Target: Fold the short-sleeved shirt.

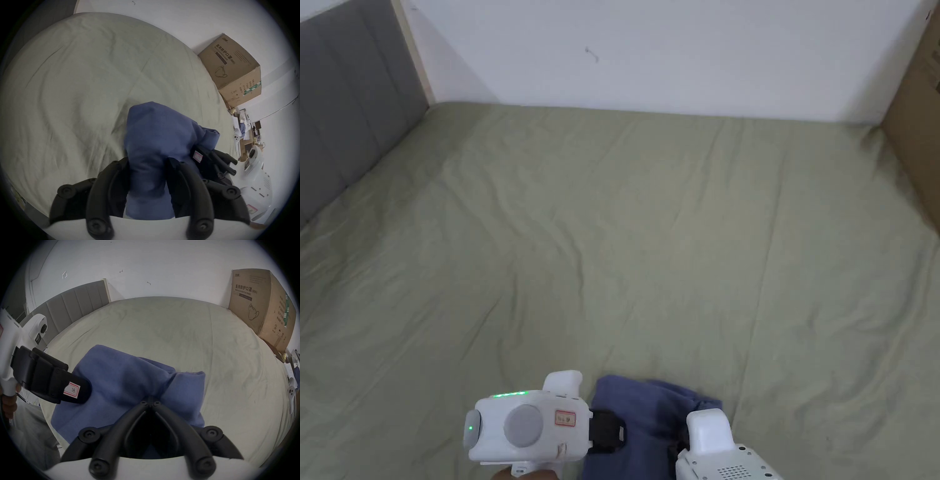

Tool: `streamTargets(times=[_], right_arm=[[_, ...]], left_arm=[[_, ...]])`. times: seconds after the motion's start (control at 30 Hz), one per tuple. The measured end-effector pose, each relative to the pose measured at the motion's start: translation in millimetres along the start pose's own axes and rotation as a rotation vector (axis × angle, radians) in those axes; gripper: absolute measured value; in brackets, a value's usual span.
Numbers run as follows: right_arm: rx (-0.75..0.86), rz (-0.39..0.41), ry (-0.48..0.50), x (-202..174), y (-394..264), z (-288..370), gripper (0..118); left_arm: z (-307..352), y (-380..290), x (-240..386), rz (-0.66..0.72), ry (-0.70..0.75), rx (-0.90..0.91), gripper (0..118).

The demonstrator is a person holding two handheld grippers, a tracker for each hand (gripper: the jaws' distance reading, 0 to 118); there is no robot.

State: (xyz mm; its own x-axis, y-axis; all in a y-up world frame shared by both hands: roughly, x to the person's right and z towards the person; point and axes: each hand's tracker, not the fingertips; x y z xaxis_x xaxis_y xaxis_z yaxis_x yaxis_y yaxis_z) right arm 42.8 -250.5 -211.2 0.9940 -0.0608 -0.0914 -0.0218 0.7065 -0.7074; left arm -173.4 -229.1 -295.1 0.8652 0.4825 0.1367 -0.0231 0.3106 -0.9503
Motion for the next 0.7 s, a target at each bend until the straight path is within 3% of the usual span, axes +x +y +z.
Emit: streamTargets(times=[0.03,0.17,0.3,0.7], right_arm=[[0.001,-0.002,0.005,-0.4,4.8,7.0,0],[-0.003,-0.008,0.025,4.1,19.3,25.7,0],[0.100,-0.014,0.034,12.0,39.6,55.3,0],[0.291,0.006,0.002,23.4,84.8,75.2,0]], left_arm=[[0.2,-1.0,2.7,-0.025,0.030,0.003,32],[2.3,0.9,-0.4,-0.034,0.009,0.003,25],[21.8,13.5,-12.6,-0.024,-0.029,0.019,22],[142.7,98.9,-158.4,-0.074,0.337,0.109,22]])
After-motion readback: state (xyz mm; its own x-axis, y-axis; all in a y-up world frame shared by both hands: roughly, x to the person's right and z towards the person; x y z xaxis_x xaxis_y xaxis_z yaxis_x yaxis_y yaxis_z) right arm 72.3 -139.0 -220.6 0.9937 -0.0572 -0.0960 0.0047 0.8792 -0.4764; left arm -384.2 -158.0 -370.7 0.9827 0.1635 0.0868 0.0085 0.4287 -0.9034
